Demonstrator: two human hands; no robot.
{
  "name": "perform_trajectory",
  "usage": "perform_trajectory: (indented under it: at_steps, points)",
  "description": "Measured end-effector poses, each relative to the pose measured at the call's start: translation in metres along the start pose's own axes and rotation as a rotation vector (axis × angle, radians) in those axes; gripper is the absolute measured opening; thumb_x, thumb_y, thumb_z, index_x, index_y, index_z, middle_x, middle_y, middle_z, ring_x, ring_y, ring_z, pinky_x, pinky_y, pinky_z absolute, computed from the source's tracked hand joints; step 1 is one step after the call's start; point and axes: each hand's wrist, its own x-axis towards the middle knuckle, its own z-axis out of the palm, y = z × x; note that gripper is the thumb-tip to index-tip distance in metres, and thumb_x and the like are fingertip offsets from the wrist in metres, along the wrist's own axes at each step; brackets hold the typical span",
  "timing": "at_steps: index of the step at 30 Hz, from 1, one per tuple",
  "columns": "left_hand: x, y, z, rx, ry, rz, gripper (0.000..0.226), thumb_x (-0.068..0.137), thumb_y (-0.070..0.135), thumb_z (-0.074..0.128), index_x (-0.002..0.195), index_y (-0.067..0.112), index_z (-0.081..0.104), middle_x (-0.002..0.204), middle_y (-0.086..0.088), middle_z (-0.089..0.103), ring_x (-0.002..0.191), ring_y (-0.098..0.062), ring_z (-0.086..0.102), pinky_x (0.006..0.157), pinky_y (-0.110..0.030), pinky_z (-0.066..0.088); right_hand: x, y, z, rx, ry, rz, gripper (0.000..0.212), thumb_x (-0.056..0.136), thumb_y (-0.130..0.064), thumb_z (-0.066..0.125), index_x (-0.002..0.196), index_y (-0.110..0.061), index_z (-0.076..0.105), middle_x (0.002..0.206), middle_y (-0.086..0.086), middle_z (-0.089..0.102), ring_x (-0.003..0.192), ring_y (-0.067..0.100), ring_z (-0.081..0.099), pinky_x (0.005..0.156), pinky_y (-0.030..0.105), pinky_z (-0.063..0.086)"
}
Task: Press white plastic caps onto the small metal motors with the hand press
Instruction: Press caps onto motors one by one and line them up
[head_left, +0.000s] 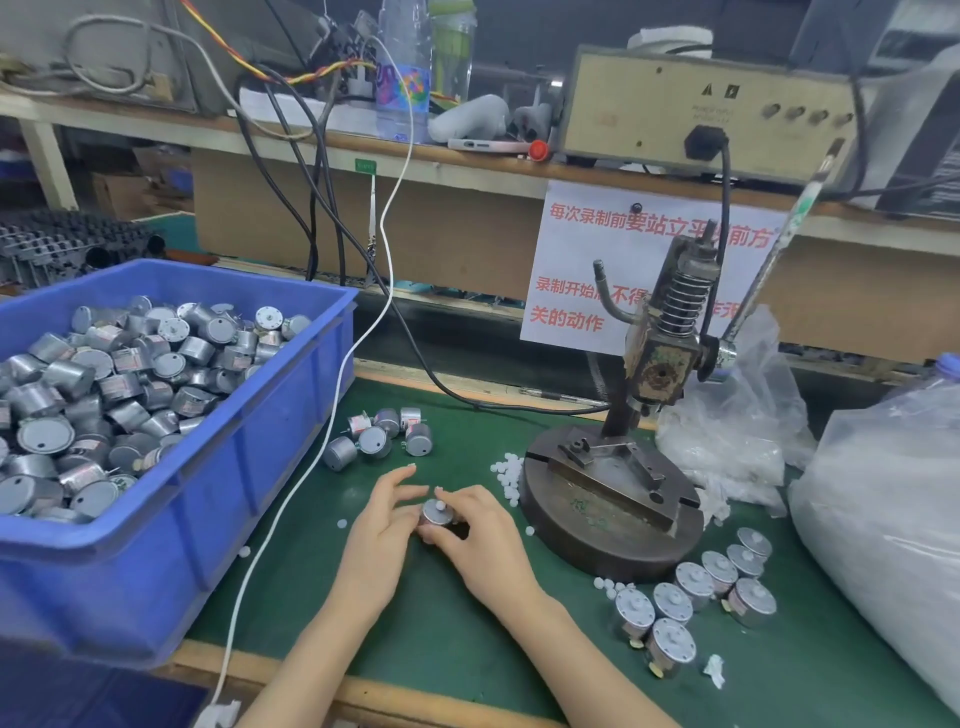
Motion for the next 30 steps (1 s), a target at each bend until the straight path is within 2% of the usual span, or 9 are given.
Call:
perform_trajectory:
  at_steps: [2,4,6,8,12,18,26,28,30]
  points:
    - [-0.001,0.001,-0.001,0.022,0.027,-0.006,0.039,0.089,-0.001,0.043,0.115,0.028,0.050,0.108,0.011,0.061,0.093,-0.004,0.063,0.083,-0.019,0.043,-0.003,-0.001,-0.008,0.019,0.057,0.012,0.043,0.086,-0.026,0.066,0.126,-0.014,0.057,0.107,-0.003,0.055,0.099,0.005,0.050,0.085,0.005,0.031]
    - [-0.001,0.002,-0.001,0.038,0.050,-0.016,0.036,0.088,-0.002,0.045,0.110,0.025,0.053,0.106,0.009,0.061,0.091,-0.007,0.064,0.089,-0.028,0.043,-0.006,0.000,-0.025,0.070,0.190,0.042,0.038,0.085,-0.024,0.068,0.120,-0.015,0.060,0.101,-0.009,0.053,0.097,0.003,0.048,0.085,0.005,0.032]
    - [-0.001,0.002,-0.001,0.031,0.075,-0.027,0.029,0.087,-0.003,0.046,0.099,0.020,0.059,0.101,0.005,0.063,0.087,-0.009,0.064,0.087,-0.031,0.045,-0.008,0.007,-0.051,0.053,0.328,0.068,0.033,0.083,-0.023,0.070,0.114,-0.014,0.064,0.098,-0.009,0.054,0.096,0.008,0.051,0.088,0.017,0.038]
    - [0.000,0.001,-0.001,0.021,0.100,-0.032,0.024,0.090,-0.001,0.047,0.088,0.018,0.062,0.096,-0.003,0.064,0.080,-0.013,0.064,0.078,-0.028,0.047,-0.008,0.017,-0.077,-0.061,0.405,0.109,0.035,0.083,-0.026,0.069,0.115,-0.013,0.063,0.101,-0.005,0.056,0.098,0.012,0.051,0.091,0.026,0.040]
    - [0.004,-0.003,-0.001,0.066,0.132,-0.044,0.022,0.089,0.002,0.050,0.077,0.015,0.064,0.085,-0.008,0.065,0.070,-0.016,0.064,0.069,-0.026,0.046,-0.008,0.038,-0.114,-0.319,0.414,0.224,0.037,0.085,-0.035,0.065,0.117,-0.018,0.061,0.111,0.000,0.060,0.107,0.020,0.051,0.094,0.034,0.037]
    - [0.004,-0.003,0.000,0.119,0.153,-0.054,0.024,0.085,-0.001,0.052,0.071,0.013,0.065,0.080,-0.005,0.065,0.061,-0.010,0.063,0.067,-0.029,0.046,-0.001,0.060,-0.125,-0.590,0.428,0.292,0.041,0.090,-0.041,0.056,0.124,-0.018,0.058,0.121,0.003,0.058,0.115,0.023,0.043,0.093,0.034,0.029]
    - [0.003,-0.001,-0.002,0.131,0.154,-0.058,0.024,0.083,0.000,0.053,0.069,0.013,0.066,0.072,-0.003,0.065,0.053,-0.008,0.058,0.062,-0.028,0.045,0.008,0.063,-0.123,-0.511,0.515,0.332,0.040,0.087,-0.037,0.062,0.118,-0.012,0.063,0.122,0.010,0.056,0.113,0.028,0.043,0.093,0.036,0.032]
    - [0.003,0.000,-0.002,0.135,0.157,-0.061,0.023,0.084,0.000,0.053,0.069,0.013,0.066,0.071,-0.003,0.065,0.054,-0.010,0.059,0.062,-0.029,0.045,0.009,0.064,-0.124,-0.474,0.476,0.344,0.046,0.088,-0.039,0.060,0.125,-0.012,0.058,0.125,0.010,0.055,0.116,0.027,0.043,0.095,0.038,0.035]
    - [0.002,-0.001,-0.001,0.131,0.163,-0.059,0.023,0.084,0.000,0.053,0.069,0.012,0.066,0.070,-0.003,0.065,0.055,-0.012,0.059,0.063,-0.030,0.045,0.010,0.065,-0.129,-0.228,0.440,0.347,0.059,0.088,-0.041,0.059,0.137,-0.012,0.044,0.132,0.009,0.051,0.122,0.026,0.044,0.101,0.042,0.038]
